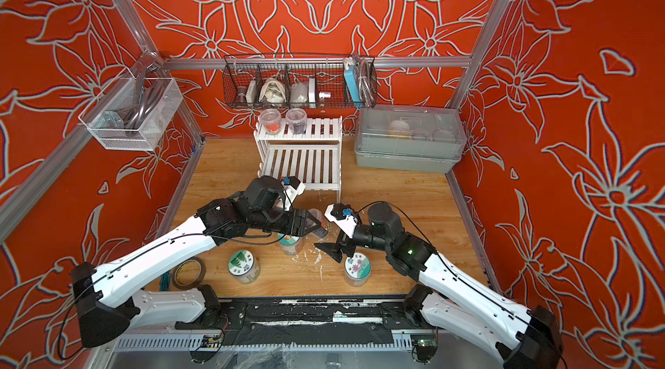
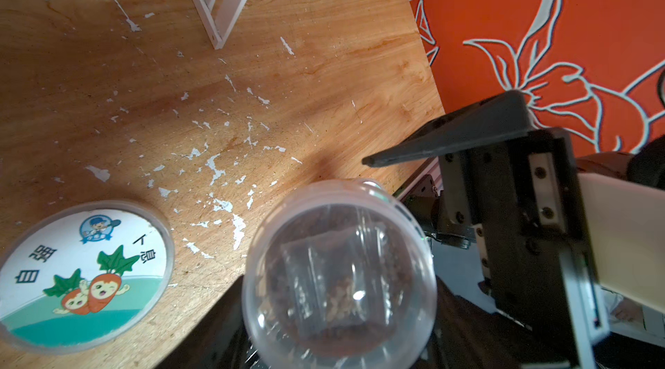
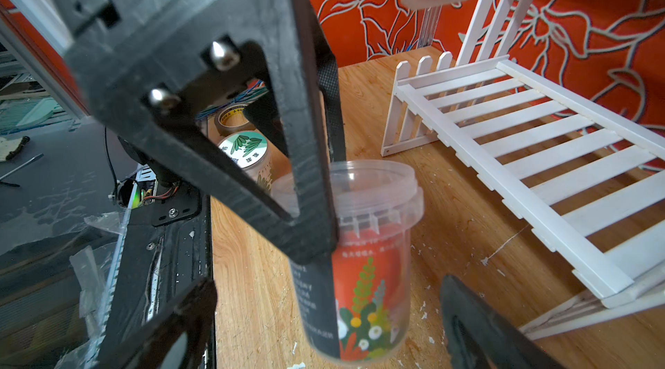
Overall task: Place the seed container on the shelf
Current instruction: Pick up the seed jar at the center of the board.
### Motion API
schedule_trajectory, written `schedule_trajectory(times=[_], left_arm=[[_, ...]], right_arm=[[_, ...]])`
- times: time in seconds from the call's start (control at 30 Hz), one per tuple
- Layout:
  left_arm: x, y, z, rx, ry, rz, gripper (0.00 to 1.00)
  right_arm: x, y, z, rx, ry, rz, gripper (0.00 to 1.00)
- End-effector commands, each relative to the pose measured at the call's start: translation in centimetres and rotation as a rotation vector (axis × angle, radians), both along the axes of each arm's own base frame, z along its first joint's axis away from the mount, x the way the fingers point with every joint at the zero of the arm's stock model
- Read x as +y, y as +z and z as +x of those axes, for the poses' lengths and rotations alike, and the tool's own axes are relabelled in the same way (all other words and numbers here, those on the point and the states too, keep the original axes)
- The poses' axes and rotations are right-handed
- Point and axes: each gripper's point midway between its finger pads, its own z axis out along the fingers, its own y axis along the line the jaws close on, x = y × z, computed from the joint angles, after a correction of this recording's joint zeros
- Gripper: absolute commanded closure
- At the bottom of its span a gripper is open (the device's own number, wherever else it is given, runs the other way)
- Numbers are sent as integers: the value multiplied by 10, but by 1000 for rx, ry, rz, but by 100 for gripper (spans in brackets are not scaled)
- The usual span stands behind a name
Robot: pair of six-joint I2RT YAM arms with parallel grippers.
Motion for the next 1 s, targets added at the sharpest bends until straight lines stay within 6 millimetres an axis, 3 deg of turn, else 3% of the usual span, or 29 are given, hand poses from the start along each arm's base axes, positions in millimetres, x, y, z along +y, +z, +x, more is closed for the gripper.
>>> schedule_trajectory(times=[0.0,0.97], left_arm=[[-1,15,-1,-25,-8,-48,33],[-4,3,1,-4,-25,-9,33]], right_arm=[[7,12,-1,-33,35,21,0],[28,7,10,28,67,-13,20]])
